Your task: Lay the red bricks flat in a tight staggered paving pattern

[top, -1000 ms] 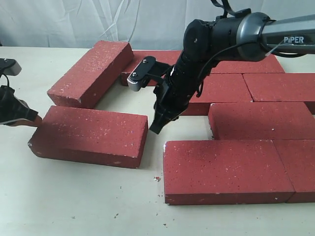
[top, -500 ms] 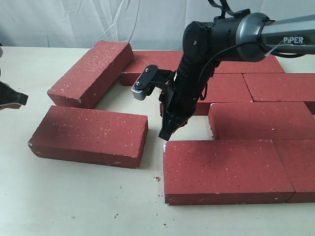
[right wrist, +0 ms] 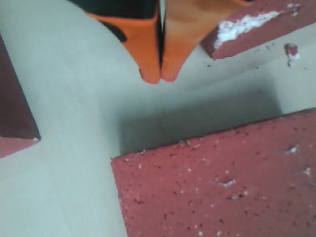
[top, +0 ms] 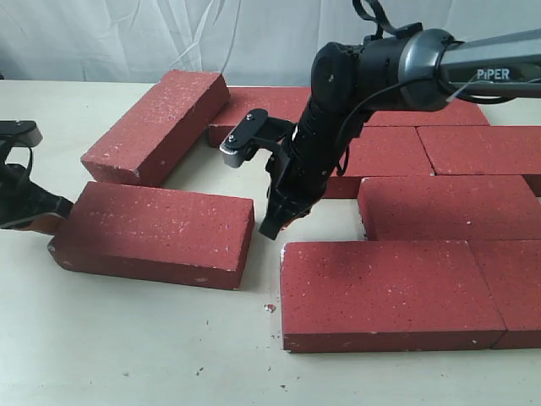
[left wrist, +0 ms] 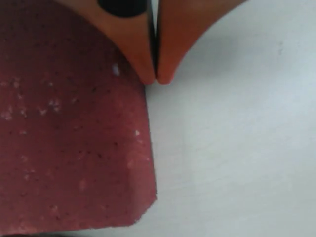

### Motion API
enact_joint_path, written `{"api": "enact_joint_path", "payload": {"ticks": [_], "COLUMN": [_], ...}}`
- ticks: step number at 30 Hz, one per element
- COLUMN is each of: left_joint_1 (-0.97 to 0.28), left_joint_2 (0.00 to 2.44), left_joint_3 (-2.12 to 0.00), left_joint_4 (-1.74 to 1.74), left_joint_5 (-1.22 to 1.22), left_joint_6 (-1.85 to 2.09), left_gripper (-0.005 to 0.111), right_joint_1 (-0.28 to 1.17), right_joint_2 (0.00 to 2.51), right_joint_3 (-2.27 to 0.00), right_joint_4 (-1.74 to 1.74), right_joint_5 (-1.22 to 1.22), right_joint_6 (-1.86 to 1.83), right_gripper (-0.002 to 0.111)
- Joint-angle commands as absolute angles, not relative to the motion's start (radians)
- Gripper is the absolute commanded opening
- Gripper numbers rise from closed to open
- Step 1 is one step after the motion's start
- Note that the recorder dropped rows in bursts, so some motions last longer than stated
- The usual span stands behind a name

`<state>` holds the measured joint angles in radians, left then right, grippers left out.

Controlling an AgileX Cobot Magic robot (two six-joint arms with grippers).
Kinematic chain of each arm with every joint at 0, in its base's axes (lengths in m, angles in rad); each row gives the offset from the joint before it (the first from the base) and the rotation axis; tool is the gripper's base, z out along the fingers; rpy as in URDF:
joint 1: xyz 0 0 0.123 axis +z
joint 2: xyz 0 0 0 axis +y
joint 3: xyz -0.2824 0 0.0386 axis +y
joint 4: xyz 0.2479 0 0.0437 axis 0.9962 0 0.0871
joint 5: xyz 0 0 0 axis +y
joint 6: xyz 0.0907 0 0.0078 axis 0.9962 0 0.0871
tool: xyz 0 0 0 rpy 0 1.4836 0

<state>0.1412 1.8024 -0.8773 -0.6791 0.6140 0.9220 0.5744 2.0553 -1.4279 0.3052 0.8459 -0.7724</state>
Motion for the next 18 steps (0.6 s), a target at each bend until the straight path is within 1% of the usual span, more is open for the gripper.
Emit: {"api": "enact_joint_path", "payload": {"ticks": [1,7,8,10,13,18], "left_joint_1": [0.078,0.057,0.057,0.057,0.057,0.057], "left_joint_2": [1.814,1.814,1.814,1.814,1.814,1.814], "left_joint_3": [-0.895,-0.907,-0.907,-0.907,-0.907,-0.907], "left_joint_4": [-0.717,-0.725,-0.725,-0.731,-0.731,-0.731], "left_joint_5": [0.604,0.602,0.590,0.577,0.572,0.572], "left_joint_6": [0.955,0.957,0.957,0.957,0.957,0.957], "left_gripper": [0.000,0.000,0.000,0.000,0.000,0.000], "right_joint_1": [0.570,0.570,0.570,0.572,0.602,0.712], "right_joint_2": [2.043,1.979,1.966,1.961,1.977,2.021], "right_joint_3": [-1.431,-1.431,-1.431,-1.431,-1.431,-1.431], "right_joint_4": [0.228,0.171,0.261,0.460,0.645,0.603], "right_joint_5": [0.844,1.084,1.147,1.221,1.221,1.129], "right_joint_6": [-0.764,-0.697,-0.726,-0.951,-1.133,-1.138], "right_gripper": [-0.001,-0.001,-0.001,-0.001,-0.001,-0.001]}}
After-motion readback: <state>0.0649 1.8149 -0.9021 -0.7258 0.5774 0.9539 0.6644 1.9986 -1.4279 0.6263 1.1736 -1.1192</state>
